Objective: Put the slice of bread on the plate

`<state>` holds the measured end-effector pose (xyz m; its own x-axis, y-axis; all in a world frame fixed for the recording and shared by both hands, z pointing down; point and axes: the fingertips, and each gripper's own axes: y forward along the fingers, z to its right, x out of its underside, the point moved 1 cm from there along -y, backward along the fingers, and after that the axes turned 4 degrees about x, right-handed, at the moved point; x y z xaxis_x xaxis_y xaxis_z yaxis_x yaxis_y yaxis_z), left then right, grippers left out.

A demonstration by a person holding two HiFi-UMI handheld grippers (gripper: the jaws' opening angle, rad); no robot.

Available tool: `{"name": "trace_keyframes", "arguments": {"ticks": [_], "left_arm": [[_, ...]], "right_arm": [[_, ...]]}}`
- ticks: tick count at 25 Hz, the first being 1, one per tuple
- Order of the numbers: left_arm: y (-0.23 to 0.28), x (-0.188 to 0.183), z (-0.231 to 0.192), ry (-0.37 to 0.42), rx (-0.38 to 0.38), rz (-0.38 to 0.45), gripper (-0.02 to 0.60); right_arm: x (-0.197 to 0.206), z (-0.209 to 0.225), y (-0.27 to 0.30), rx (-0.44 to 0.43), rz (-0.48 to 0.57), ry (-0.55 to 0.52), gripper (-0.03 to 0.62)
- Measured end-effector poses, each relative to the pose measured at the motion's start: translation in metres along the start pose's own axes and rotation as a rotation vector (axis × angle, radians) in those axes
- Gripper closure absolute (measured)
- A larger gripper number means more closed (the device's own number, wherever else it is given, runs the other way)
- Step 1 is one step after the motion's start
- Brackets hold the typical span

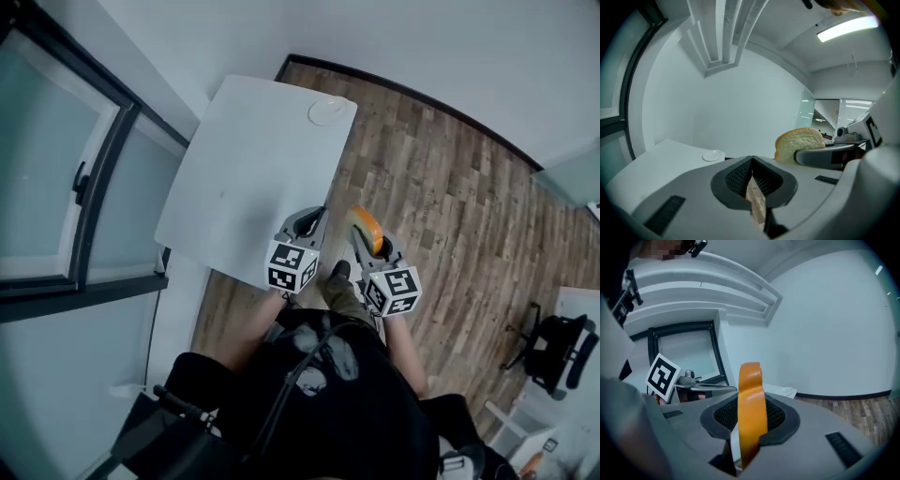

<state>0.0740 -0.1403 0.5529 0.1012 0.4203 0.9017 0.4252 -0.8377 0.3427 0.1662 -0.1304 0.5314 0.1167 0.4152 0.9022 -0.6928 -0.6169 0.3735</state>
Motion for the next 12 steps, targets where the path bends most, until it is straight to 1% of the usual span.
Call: {"name": "trace_keyframes", "arguments": {"ticks": [3,6,8,12], "left_arm": [[0.027,-0.012,0.003,-0.016,-0.037,0.014,0.575],[0.046,-0.016,-0.004,-0.02,-0.076,0.006,0.575],[0.055,-0.018,-0.013,-0.029,-0.103,-0.001,0.575],[0.071,-0.018,-0.039,-0.071,-0.15,-0.009,0.575]], "right_arm": [[-0.011,0.031,0.012,-0.047,-0.016,-0.037,0.494],[-0.019,0.053,0.032,-0.087,-0.03,-0.074,0.494],[-0.023,0.065,0.048,-0.105,-0.043,-0.089,0.494],[-0.025,0.079,0.079,-0.134,-0.076,-0.113,0.494]]}}
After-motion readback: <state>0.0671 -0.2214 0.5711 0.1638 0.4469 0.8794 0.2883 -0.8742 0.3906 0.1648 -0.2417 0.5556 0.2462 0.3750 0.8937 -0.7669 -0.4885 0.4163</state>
